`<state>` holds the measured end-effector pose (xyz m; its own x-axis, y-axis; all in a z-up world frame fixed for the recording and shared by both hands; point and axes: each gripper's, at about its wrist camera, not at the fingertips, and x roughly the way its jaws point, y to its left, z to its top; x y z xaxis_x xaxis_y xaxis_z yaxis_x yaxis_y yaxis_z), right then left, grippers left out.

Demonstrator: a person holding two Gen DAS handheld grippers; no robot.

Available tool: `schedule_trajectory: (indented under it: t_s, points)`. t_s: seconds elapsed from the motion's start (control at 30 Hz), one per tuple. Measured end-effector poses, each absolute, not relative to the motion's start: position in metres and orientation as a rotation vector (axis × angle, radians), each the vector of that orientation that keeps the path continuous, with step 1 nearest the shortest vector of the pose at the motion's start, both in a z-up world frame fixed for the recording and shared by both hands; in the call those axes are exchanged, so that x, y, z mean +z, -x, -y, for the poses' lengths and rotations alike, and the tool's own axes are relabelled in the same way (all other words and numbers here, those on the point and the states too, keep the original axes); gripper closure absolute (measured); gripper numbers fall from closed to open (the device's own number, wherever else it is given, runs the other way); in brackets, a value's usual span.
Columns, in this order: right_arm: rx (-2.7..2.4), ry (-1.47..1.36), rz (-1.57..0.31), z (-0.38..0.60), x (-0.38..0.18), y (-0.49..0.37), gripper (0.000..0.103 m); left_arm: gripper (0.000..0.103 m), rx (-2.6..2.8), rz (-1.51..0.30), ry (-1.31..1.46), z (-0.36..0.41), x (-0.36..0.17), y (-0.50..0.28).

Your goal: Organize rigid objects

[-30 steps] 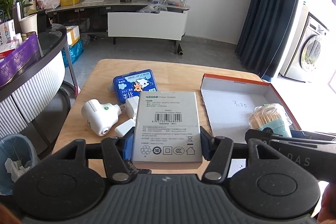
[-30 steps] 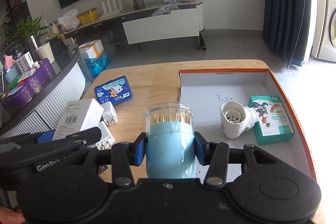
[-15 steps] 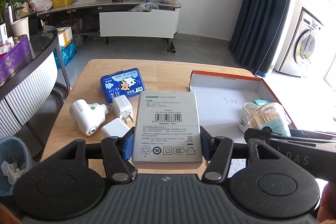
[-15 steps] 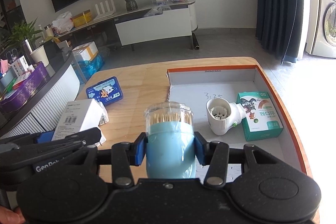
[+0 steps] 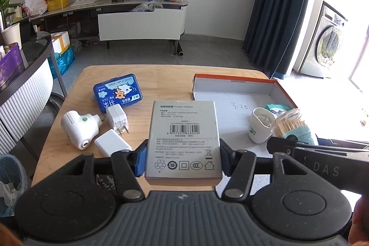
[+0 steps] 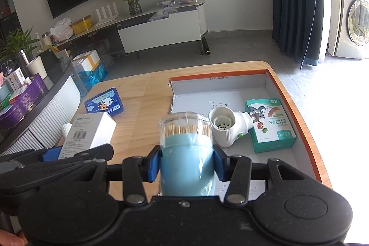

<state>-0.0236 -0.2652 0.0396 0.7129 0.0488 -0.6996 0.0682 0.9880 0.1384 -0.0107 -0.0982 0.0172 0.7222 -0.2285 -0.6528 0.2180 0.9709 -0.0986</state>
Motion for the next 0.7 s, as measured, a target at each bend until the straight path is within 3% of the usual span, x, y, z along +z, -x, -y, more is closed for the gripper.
schedule_trajectory:
  t_s: [0.7]
  points:
    - [-0.080, -0.184, -0.767, 0.296, 0.039, 0.033, 0.046, 0.043, -0.314, -0.740, -0.026, 0.129, 0.012, 0.009]
